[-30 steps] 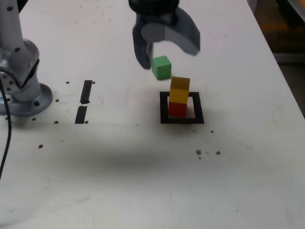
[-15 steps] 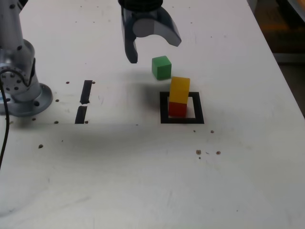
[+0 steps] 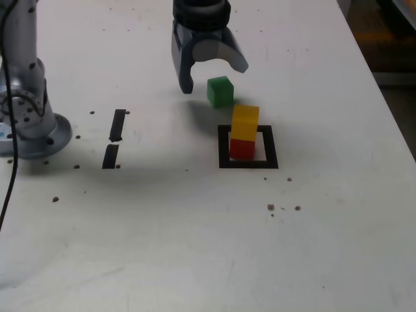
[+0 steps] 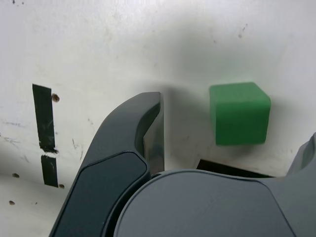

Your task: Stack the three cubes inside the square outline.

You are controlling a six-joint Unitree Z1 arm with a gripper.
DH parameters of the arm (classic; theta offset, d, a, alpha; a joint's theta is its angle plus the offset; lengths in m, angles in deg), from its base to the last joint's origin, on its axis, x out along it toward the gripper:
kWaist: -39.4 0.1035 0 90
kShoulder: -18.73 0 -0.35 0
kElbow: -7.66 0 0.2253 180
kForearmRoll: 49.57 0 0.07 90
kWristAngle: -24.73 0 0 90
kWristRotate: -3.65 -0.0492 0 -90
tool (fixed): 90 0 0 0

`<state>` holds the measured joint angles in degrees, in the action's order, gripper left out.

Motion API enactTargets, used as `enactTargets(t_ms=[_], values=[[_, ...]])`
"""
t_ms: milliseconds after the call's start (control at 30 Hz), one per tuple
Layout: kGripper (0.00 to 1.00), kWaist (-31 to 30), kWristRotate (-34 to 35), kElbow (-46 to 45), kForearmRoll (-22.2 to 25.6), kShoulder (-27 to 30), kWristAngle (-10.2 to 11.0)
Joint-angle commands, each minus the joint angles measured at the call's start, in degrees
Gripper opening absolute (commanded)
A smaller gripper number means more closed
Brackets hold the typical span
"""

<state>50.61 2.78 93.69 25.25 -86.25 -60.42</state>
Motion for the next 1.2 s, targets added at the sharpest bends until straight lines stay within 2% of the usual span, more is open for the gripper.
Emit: enactTargets(t_ms=[0, 433, 700, 867, 1000, 1167], values=[[1.00, 0.54, -0.34, 0.31, -0.48, -0.65, 0.15], [0.98, 2.60, -1.23, 0.79, -2.99, -4.32, -0.45], [0.96, 3.97, -2.42, -0.52, -6.47, -5.50, -2.59], [0.93, 4.17, -2.92, -0.33, -6.56, -6.40, -2.83], [0.84, 4.19, -3.00, -0.13, -6.18, -6.95, -2.93], [0.60, 4.43, -3.04, -0.13, -6.52, -7.11, -3.37]])
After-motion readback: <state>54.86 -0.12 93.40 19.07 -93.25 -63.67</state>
